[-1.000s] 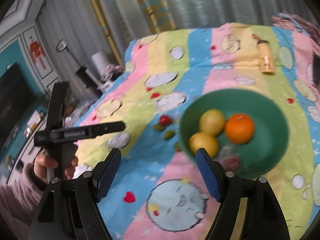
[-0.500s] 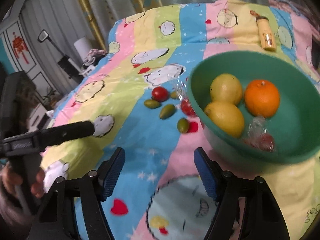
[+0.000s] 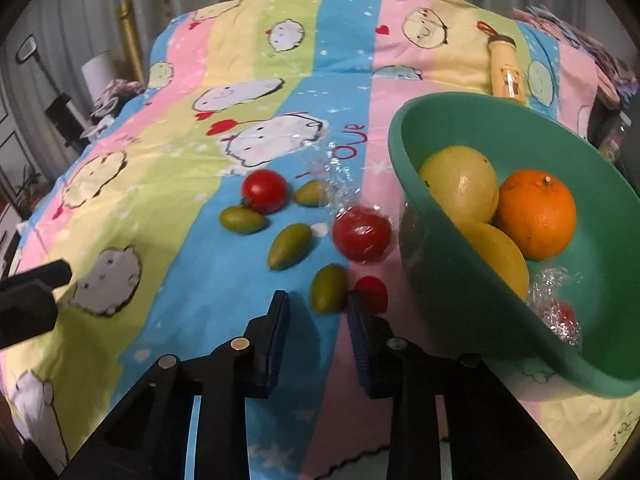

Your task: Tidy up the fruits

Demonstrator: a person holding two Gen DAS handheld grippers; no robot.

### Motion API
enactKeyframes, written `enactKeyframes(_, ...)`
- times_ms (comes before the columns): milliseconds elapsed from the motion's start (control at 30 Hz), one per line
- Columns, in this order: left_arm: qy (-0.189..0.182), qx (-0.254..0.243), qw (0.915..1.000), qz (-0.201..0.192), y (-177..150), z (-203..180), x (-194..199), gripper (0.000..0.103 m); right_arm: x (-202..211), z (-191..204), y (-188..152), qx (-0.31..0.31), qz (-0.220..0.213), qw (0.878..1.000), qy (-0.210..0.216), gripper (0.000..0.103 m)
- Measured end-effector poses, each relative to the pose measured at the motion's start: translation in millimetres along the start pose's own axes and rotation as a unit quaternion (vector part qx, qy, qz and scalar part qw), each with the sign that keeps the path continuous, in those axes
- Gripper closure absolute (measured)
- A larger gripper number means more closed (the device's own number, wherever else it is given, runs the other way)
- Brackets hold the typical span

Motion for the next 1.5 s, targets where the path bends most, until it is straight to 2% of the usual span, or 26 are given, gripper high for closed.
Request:
enactKeyframes(133,0.001,-0.005,1.0,0.0,5.5,2.3,-5.7,0.013,-4.4,3.3,4.6,0.0,0.004,1.0,0.003,0.076)
enactKeyframes(200,0.001,-0.009,1.0,0.001,9.2,2.0,-9.4,0.013,-4.2,2.1,4.8,-0.003,0.004,1.0,0.007,0.081)
enactKeyframes(367,0.009,-0.026,0.9996,0.01,18.0,0.1,-25.7,0.017,0.7,-2.0,2.4,-0.018,0.003,0.999,0.045,0.082)
enactKeyframes(433,0.012,-0.043,0.9989,0.016,22.4,-4.2,-35.5,0.018,4.6,-2.6,-1.1,-0.033,0.004,0.996,0.084,0.082)
enactKeyframes(600,0.022,-0.093,0.9949,0.032,31.4,-13.0,-61.8,0.03,22.7,-3.4,-16.3,-0.034,0.007,0.99,0.139,0.082)
enactKeyframes(667,0.021,-0.107,0.9932,0.041,35.1,-16.1,-75.1,0.033,29.7,-3.4,-21.7,-0.027,0.006,0.989,0.146,0.082)
enactKeyframes(733,0.014,-0.116,0.9919,0.05,38.1,-20.4,-88.9,0.041,33.5,-3.7,-25.2,-0.022,0.005,0.988,0.155,0.082)
enactKeyframes(900,0.026,-0.144,0.9876,0.056,40.3,-23.1,-107.1,0.047,37.3,-7.6,-25.6,-0.027,0.003,0.983,0.181,0.082)
enactKeyframes(1033,0.015,-0.146,0.9874,0.058,46.6,-24.9,-110.9,0.053,35.5,-10.2,-25.1,-0.03,0.002,0.981,0.193,0.082)
enactKeyframes(1133,0.041,-0.168,0.9826,0.067,42.7,-27.1,-115.3,0.059,32.6,-13.8,-25.8,-0.038,0.003,0.98,0.197,0.082)
enactKeyframes(1167,0.04,-0.174,0.9816,0.068,41.5,-29.4,-115.2,0.06,32.7,-14.8,-26.3,-0.04,0.003,0.979,0.199,0.082)
enactKeyframes(1300,0.039,-0.196,0.9766,0.08,33.9,-37.0,-114.6,0.082,31.4,-18.3,-27.4,-0.043,0.003,0.978,0.202,0.082)
enactKeyframes(1400,0.045,-0.201,0.9751,0.082,31.2,-39.2,-115.9,0.085,31.8,-18.8,-27.9,-0.044,0.001,0.978,0.205,0.082)
enactKeyframes(1500,0.049,-0.181,0.9791,0.078,33.9,-37.5,-118.2,0.085,31.2,-19.2,-28.2,-0.045,0.001,0.978,0.204,0.082)
Point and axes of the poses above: each gripper's, at about its wrist camera, not at the fingertips, and x roughly against the way its jaws point, z to its left, y to its top, the point moved 8 cm from there along -x, roughly the way its jaws point, and after that the axes turned 3 degrees about z, right-handed, at the moved point
